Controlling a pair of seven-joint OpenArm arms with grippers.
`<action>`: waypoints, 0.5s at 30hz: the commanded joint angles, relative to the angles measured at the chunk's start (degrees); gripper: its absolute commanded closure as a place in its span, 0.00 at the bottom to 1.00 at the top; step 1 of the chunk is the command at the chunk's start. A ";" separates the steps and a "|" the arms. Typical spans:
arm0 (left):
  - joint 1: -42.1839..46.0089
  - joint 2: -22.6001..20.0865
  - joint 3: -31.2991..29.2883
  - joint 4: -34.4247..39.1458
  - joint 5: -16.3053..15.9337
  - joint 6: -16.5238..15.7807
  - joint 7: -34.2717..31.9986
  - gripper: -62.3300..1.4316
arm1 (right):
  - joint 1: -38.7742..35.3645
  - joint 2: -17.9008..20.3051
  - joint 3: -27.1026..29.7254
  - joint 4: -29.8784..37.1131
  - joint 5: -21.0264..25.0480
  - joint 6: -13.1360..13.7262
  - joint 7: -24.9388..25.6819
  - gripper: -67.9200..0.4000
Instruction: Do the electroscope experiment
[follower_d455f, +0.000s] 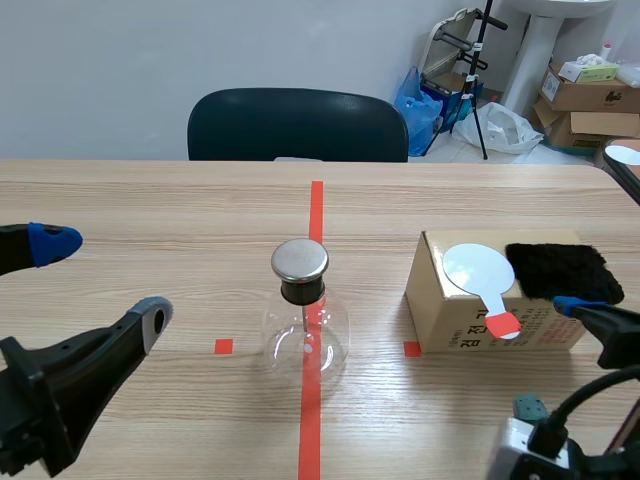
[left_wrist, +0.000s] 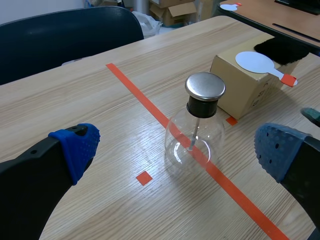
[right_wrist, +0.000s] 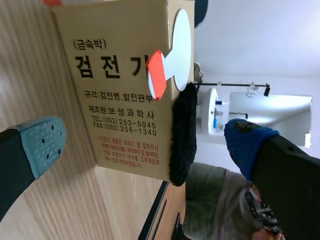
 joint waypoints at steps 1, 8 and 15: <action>-0.17 0.39 -0.02 1.22 -0.37 0.28 -0.81 0.00 | 1.42 0.04 -0.31 0.20 -0.72 -0.98 -1.22 0.00; -0.15 0.39 -0.02 1.22 -0.37 0.28 -0.79 0.00 | 6.71 0.04 -3.10 -3.10 -2.56 -0.98 -4.39 0.00; -0.17 0.39 -0.02 1.22 -0.37 0.31 -0.85 0.00 | 9.46 0.04 -5.57 -3.98 -2.64 -0.96 -5.29 0.00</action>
